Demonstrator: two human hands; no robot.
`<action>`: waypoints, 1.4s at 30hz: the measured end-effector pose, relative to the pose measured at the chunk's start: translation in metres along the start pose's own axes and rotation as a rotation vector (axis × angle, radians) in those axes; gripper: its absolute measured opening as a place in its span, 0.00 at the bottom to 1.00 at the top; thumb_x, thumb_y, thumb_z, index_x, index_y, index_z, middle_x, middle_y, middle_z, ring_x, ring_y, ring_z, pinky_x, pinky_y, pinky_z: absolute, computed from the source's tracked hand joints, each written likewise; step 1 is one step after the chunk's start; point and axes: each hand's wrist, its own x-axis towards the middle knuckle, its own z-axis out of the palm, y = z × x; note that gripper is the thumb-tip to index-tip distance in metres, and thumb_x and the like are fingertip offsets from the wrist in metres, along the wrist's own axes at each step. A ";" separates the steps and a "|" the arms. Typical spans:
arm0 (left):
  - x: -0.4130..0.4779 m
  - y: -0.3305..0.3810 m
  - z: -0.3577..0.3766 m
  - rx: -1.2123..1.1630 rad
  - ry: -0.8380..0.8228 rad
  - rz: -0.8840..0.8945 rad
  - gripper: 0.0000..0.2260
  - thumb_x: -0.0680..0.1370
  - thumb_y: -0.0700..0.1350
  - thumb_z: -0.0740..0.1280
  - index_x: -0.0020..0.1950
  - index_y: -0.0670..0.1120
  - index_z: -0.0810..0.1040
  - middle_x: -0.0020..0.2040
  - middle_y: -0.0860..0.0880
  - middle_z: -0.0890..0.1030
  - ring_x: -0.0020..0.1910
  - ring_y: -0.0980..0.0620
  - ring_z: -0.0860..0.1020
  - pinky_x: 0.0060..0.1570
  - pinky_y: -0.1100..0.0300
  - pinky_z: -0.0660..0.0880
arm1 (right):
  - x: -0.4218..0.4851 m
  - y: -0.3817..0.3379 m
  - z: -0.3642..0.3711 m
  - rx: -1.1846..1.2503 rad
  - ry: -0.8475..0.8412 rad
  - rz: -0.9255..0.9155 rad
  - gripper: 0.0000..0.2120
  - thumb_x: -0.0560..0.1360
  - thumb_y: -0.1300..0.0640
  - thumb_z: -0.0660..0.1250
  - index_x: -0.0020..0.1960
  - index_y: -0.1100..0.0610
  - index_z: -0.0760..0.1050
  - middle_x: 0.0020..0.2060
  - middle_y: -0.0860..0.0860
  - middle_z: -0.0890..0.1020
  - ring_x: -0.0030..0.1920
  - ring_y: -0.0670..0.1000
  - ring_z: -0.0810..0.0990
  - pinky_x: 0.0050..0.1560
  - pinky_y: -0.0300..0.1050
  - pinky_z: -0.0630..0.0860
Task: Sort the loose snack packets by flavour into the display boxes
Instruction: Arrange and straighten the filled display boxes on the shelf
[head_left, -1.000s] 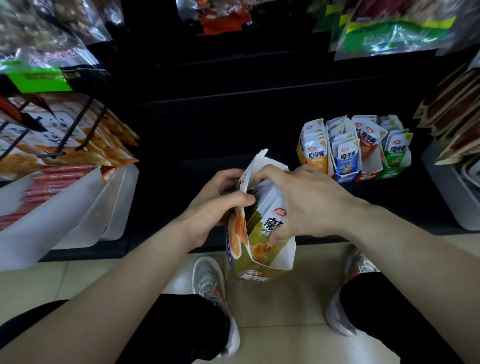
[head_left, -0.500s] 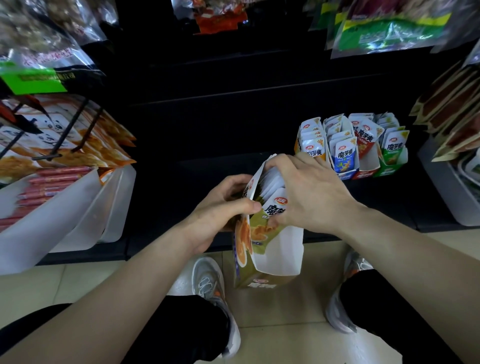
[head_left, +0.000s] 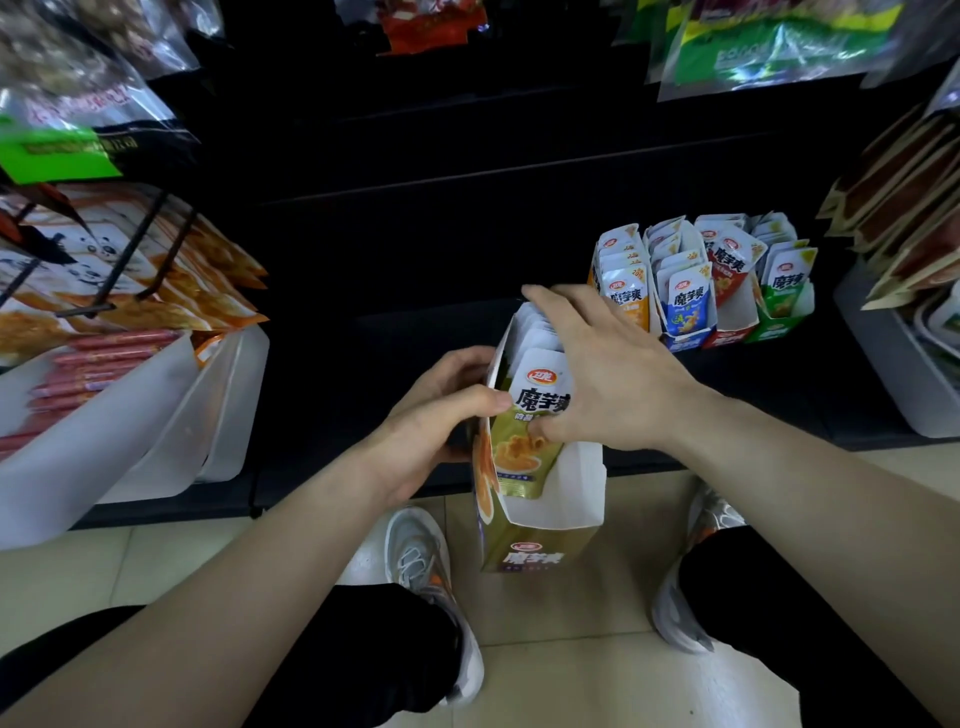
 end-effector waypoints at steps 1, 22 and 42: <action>0.001 0.000 -0.001 -0.013 0.010 0.000 0.26 0.67 0.51 0.74 0.64 0.60 0.76 0.60 0.51 0.82 0.60 0.47 0.81 0.51 0.45 0.81 | 0.000 -0.001 0.001 -0.019 0.026 -0.015 0.60 0.61 0.40 0.79 0.81 0.49 0.47 0.73 0.49 0.60 0.72 0.53 0.62 0.66 0.50 0.70; 0.003 -0.007 0.004 0.026 0.016 0.011 0.23 0.68 0.50 0.73 0.62 0.62 0.76 0.58 0.56 0.82 0.56 0.51 0.83 0.54 0.42 0.81 | -0.006 -0.002 0.017 -0.079 0.071 0.037 0.64 0.56 0.37 0.81 0.78 0.46 0.44 0.67 0.52 0.62 0.66 0.54 0.64 0.61 0.47 0.70; 0.008 -0.005 0.008 0.002 0.049 -0.039 0.22 0.68 0.52 0.73 0.62 0.61 0.77 0.61 0.52 0.81 0.60 0.48 0.80 0.54 0.38 0.80 | 0.004 0.016 0.013 0.070 0.043 0.022 0.57 0.61 0.39 0.80 0.79 0.45 0.48 0.70 0.47 0.59 0.69 0.51 0.60 0.62 0.48 0.71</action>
